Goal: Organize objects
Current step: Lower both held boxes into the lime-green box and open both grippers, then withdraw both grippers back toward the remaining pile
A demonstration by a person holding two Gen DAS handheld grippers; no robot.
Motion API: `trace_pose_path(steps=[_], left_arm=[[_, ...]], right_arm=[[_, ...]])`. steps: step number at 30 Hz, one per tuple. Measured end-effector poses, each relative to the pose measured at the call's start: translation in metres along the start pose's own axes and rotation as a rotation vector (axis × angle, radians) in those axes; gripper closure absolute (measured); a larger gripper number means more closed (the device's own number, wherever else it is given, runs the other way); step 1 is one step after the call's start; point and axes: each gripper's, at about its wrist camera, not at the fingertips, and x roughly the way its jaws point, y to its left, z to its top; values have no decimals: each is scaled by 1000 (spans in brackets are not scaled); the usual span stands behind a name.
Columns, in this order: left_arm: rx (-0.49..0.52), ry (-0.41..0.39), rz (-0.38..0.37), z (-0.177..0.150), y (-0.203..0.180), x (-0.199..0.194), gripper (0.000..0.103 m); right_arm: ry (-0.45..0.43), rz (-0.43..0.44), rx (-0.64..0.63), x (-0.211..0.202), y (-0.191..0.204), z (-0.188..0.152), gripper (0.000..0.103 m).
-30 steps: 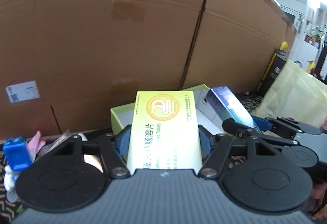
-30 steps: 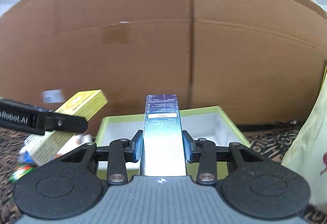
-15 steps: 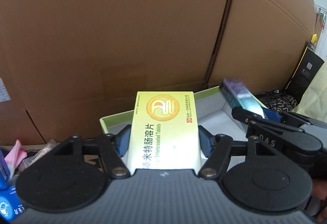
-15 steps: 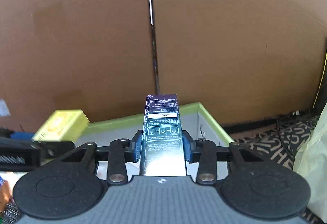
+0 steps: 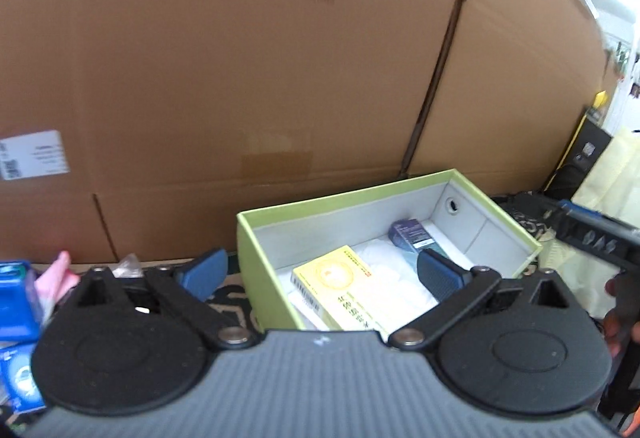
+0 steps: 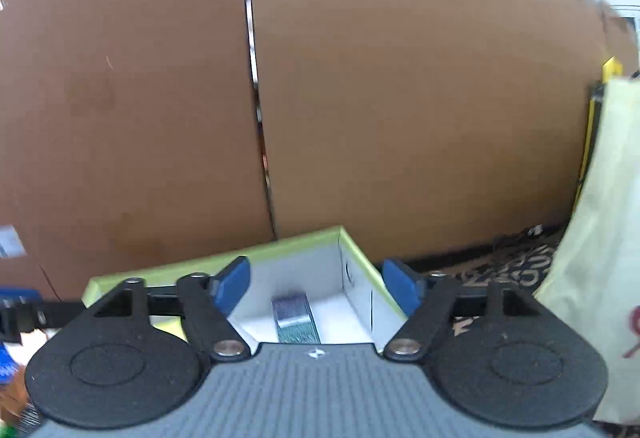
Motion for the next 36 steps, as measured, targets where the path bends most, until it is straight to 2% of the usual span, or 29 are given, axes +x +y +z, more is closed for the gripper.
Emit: trace_pose_path(steps=[3, 6, 7, 12, 17, 22, 27, 31, 36], left_arm=[[4, -30, -12, -9, 4, -31, 0], [1, -54, -4, -21, 11, -63, 0], [3, -61, 4, -25, 20, -84, 0], [27, -96, 59, -69, 44, -138, 0], [-1, -66, 126, -116, 71, -183, 0], [-63, -8, 174, -157, 100, -196, 0], [-117, 21, 252, -181, 129, -201, 0], [-173, 37, 271, -187, 149, -202, 0], [-227, 32, 278, -189, 167, -205, 0]], right_arm=[[-55, 44, 7, -35, 10, 3, 12], [-86, 107, 3, -67, 25, -4, 10], [-88, 124, -4, -74, 31, -9, 10], [-90, 206, -27, -106, 63, -40, 9], [-60, 268, -70, -140, 93, -76, 9], [12, 334, -97, -147, 123, -112, 9], [93, 361, -177, -138, 161, -140, 9], [102, 388, -267, -128, 193, -153, 9], [94, 364, -370, -108, 225, -158, 11]])
